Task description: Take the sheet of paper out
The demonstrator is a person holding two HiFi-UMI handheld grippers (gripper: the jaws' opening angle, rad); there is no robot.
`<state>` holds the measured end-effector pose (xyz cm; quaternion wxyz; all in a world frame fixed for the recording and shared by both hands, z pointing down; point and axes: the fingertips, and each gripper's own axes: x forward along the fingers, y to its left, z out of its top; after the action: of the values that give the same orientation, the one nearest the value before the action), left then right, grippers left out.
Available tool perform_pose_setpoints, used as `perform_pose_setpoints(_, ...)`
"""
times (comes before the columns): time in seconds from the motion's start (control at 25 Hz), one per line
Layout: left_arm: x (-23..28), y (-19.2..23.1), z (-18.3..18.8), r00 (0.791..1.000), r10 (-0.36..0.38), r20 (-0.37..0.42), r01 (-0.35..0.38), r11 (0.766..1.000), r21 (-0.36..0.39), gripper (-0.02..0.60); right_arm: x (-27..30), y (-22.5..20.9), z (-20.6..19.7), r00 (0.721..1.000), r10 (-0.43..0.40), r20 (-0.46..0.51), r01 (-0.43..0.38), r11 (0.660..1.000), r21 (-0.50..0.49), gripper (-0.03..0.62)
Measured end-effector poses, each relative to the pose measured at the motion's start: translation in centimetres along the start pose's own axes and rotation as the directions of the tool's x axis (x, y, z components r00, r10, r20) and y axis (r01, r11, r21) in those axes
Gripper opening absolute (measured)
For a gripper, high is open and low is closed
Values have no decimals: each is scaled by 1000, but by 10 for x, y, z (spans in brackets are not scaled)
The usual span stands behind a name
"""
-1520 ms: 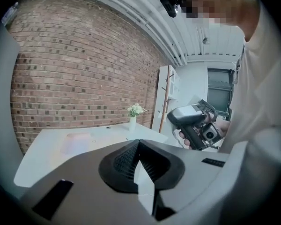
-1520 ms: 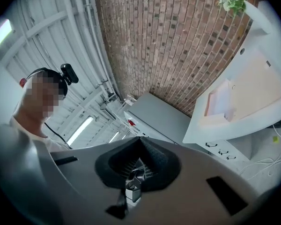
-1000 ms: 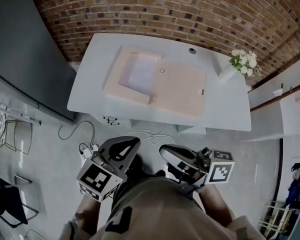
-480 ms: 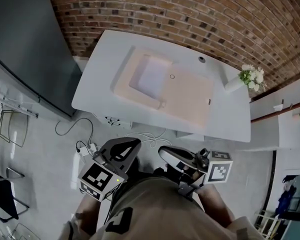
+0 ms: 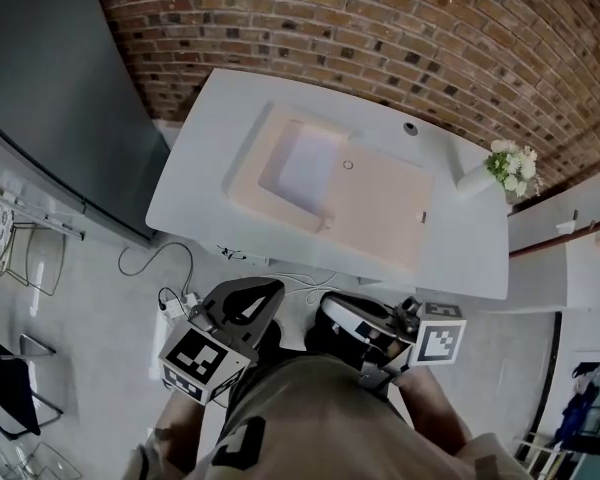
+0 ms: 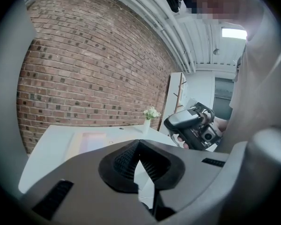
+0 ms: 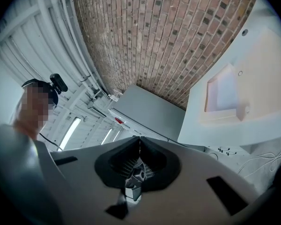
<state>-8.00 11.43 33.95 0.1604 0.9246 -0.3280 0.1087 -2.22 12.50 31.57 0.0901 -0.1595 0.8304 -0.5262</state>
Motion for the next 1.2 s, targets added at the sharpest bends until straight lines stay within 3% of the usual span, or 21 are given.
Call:
perform_pose_setpoints(0.48, 76, 1, 35, 994, 105, -25, -104, 994, 23, 14, -32, -30, 71, 990, 124, -61, -124, 992, 9, 25)
perform_pose_setpoints(1.2, 148, -21, 50, 975, 196, -100, -194, 980, 35, 14, -85, -92, 118, 983, 143, -116, -133, 986, 96, 25)
